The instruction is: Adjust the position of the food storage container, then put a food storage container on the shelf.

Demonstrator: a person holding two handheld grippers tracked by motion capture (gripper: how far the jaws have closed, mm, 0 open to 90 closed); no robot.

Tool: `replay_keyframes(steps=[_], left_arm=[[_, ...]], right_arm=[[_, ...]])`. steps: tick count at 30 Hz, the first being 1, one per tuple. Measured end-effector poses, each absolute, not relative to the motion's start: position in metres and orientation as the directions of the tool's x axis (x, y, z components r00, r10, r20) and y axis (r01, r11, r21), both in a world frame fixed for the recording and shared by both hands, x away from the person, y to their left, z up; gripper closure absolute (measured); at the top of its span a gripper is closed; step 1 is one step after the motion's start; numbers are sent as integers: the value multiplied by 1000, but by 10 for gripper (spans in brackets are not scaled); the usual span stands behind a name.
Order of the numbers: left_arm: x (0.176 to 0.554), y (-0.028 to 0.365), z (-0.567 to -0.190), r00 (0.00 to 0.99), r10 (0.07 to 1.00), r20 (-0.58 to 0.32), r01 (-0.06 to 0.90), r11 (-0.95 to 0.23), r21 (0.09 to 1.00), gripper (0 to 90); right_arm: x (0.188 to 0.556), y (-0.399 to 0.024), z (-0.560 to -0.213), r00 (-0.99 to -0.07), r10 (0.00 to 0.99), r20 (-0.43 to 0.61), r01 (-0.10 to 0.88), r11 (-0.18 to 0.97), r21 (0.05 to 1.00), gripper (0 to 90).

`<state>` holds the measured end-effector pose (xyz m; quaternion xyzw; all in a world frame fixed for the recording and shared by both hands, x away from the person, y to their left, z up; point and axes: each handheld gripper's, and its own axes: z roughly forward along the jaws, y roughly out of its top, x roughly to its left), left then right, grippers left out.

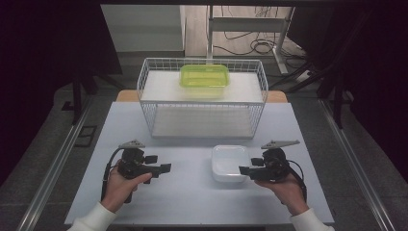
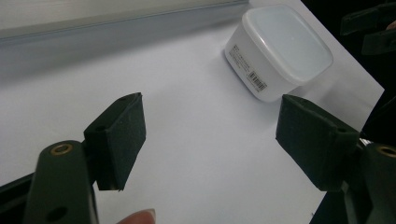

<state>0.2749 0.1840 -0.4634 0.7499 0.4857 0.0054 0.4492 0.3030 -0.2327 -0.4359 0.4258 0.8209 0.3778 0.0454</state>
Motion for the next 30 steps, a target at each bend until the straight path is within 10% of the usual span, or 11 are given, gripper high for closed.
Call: replay_keyframes(steps=[30], left_arm=[[281,160,-455,524,707,-475,732,-88,676,250]], right_arm=[[313,-255,-443,-589,744,316,682,247,689,245]])
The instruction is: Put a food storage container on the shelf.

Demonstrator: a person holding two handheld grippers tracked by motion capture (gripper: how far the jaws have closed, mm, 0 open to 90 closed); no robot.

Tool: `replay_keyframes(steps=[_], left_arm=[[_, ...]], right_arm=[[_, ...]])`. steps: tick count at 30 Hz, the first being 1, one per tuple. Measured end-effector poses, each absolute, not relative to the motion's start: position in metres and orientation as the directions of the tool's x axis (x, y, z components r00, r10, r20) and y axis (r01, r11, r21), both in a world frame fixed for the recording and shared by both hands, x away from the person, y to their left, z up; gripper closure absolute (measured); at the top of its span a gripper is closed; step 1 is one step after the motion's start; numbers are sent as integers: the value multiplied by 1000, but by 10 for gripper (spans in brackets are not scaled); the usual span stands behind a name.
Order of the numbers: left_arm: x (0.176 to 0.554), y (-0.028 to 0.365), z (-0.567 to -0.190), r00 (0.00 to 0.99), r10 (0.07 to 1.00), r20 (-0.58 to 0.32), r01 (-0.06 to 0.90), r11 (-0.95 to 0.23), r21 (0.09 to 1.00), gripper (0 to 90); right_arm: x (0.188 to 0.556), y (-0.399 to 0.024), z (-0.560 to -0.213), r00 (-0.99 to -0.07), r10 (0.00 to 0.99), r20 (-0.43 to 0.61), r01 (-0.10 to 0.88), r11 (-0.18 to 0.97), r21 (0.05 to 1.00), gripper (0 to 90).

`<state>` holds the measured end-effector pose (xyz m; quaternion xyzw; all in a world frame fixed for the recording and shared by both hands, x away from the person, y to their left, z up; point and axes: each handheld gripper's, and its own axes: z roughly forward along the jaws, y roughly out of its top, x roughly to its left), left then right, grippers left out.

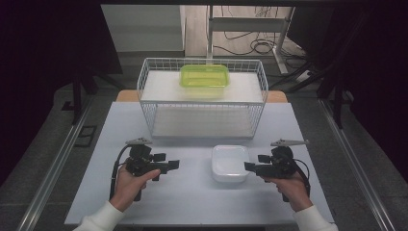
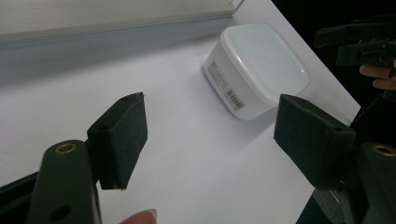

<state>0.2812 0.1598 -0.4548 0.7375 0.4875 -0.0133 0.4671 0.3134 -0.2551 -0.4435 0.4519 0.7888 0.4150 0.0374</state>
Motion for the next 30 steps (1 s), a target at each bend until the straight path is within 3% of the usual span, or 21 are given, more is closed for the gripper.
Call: replay_keyframes(steps=[30], left_arm=[[323,104,-462,472,618,-628,824,-56,565,309]], right_arm=[[334,-271,-454,-511,756,409,744,150,651,358]])
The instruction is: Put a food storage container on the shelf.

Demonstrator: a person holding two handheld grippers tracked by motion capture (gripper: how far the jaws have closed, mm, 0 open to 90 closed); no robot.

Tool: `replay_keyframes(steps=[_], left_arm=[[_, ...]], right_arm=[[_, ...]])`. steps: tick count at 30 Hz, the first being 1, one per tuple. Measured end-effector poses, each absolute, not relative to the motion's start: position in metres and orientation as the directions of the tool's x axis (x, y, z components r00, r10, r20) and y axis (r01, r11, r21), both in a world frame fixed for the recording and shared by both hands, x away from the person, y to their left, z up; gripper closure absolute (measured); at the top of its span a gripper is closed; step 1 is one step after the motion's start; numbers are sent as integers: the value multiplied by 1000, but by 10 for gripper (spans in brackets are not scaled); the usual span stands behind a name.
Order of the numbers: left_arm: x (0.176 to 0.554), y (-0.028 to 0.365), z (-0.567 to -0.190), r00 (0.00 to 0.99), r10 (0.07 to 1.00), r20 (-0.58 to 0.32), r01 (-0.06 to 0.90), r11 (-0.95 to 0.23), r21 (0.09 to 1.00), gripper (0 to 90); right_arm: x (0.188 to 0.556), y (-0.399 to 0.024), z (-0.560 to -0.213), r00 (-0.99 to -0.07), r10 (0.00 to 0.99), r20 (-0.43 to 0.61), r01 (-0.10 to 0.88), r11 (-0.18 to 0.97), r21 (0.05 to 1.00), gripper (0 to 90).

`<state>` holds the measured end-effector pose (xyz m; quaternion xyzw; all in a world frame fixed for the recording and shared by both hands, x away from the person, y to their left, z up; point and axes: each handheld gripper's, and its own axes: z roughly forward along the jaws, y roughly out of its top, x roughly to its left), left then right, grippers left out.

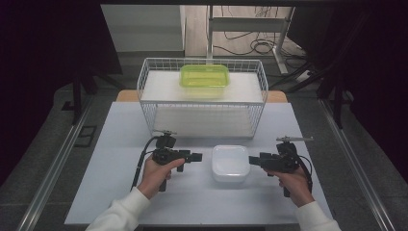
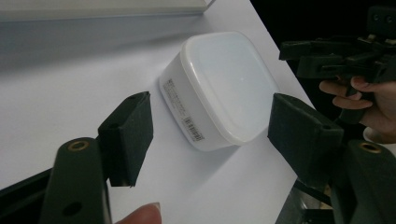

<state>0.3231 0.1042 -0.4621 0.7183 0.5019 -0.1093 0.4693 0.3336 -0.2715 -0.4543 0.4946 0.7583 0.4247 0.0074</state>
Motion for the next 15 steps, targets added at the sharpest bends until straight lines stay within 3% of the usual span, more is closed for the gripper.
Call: replay_keyframes(steps=[15], left_arm=[[338,91,-480,435,577,-692,864,-49,502,362]], right_arm=[[344,-273,-470,-469,724,506,800,107,590,459]])
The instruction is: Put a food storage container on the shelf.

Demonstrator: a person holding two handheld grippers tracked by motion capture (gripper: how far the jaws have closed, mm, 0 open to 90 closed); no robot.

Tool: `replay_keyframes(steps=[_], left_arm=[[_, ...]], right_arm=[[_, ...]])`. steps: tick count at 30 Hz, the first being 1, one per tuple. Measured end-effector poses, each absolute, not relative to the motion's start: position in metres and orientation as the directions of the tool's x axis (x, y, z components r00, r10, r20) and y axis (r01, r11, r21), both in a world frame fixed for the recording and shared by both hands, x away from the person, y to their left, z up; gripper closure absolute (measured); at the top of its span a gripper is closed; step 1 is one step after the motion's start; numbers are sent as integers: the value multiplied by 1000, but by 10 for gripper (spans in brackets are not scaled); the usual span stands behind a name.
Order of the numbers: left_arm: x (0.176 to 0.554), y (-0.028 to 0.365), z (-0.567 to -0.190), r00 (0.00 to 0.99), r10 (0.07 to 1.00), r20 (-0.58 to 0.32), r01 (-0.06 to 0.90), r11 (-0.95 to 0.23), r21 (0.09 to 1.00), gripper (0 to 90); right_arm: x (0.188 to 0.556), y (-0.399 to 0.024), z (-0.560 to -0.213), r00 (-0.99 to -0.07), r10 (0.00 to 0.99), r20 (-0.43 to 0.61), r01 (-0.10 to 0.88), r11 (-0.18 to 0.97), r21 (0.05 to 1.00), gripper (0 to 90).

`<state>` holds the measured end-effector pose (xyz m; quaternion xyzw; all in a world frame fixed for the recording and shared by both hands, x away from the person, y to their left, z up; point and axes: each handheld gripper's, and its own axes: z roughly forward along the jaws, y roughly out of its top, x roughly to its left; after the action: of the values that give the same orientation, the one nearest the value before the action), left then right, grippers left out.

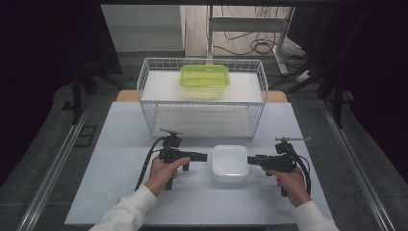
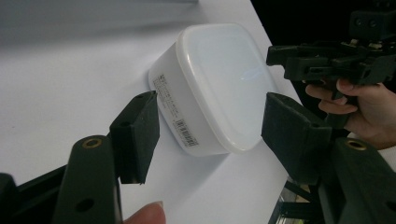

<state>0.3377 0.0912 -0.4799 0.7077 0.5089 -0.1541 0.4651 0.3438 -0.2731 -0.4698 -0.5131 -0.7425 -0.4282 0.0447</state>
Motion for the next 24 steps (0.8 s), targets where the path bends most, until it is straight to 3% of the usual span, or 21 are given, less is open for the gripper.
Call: replay_keyframes(steps=[12,24], left_arm=[[346,81,-490,421,573,-704,879,-66,472,384],[352,71,-498,406,553,-728,894,-77,441,478]], right_arm=[[349,-273,-476,-449,707,547,824,92,558,539],[353,-273,-481,-435,691,577,842,86,532,585]])
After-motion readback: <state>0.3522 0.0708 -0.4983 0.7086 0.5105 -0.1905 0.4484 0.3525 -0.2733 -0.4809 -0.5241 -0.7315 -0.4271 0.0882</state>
